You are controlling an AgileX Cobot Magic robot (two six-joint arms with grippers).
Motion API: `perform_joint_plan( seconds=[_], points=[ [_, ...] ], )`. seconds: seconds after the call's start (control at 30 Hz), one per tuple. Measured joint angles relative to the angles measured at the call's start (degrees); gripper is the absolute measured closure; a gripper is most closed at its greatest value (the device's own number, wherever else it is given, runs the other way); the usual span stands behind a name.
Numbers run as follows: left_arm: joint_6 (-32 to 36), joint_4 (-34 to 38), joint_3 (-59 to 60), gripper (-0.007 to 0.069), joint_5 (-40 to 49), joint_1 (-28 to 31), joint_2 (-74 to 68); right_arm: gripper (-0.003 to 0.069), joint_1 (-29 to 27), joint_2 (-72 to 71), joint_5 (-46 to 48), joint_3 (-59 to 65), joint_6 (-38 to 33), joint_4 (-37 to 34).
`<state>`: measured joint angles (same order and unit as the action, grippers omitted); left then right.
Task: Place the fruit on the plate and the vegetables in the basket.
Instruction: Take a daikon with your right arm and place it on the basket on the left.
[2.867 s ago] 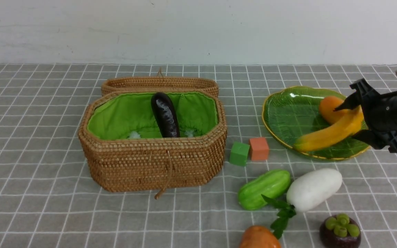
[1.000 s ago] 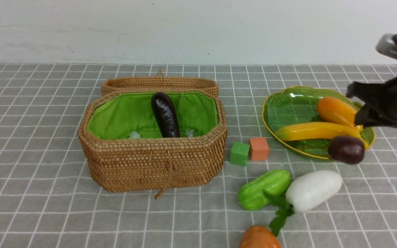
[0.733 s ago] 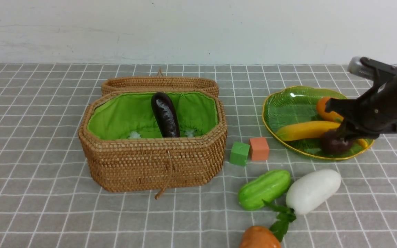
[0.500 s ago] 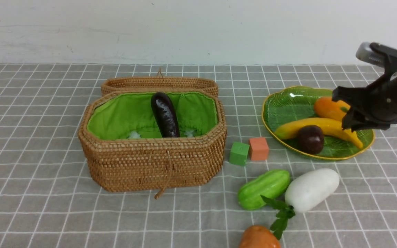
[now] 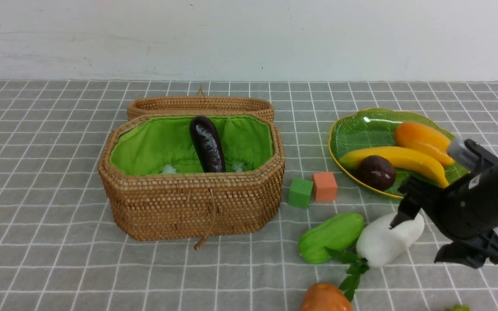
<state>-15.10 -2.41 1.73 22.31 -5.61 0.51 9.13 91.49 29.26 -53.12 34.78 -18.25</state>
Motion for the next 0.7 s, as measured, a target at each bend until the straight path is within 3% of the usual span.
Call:
perform_joint_plan(
  seconds=[0.17,0.5,0.6,0.7],
  points=[
    [0.0,0.0,0.0,0.0407,0.0,0.0,0.0,0.0025,0.0,1.3,-6.4,0.0,0.3,-1.9],
    [0.0,0.0,0.0,0.0397,0.0,0.0,0.0,0.0076,0.0,7.5,-8.4,0.0,-0.3,-2.2],
    [0.0,0.0,0.0,0.0394,0.0,0.0,0.0,0.0133,0.0,8.7,-8.5,-0.1,-4.2,-2.3],
    [0.0,0.0,0.0,0.0393,0.0,0.0,0.0,0.0132,0.0,7.2,-6.9,0.1,-7.6,-2.2]
  ],
)
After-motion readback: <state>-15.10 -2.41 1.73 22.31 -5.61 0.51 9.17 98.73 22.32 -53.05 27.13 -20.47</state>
